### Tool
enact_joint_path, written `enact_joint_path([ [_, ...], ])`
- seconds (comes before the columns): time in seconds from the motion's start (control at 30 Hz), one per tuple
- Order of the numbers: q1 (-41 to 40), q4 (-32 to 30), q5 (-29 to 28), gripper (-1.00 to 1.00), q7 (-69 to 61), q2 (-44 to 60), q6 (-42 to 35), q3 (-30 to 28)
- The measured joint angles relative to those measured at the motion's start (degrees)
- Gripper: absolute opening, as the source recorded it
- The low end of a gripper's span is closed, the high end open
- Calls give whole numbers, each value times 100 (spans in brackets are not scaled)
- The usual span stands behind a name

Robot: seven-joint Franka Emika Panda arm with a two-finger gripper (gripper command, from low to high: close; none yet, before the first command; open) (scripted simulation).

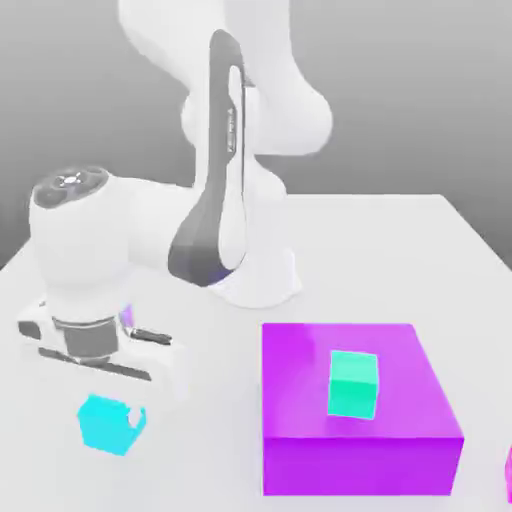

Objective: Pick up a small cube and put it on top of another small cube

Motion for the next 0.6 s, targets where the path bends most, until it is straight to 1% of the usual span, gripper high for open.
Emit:
enact_joint_path([
  [0.2, 1221, -68, -204, -100, -1540, -1123, -1050, 623],
  [0.33, 1708, -126, -380, -100, -2568, -1841, -1688, 991],
  [0.4, 1829, -232, -433, -100, -2792, -1741, -1475, 1085],
  [0.47, 1854, -364, -462, -100, -2834, -1449, -1051, 1114],
  [0.5, 1857, -404, -474, 100, -2838, -1353, -914, 1119],
  [0.6, 1857, -404, -474, 100, -2838, -1353, -915, 1119],
])
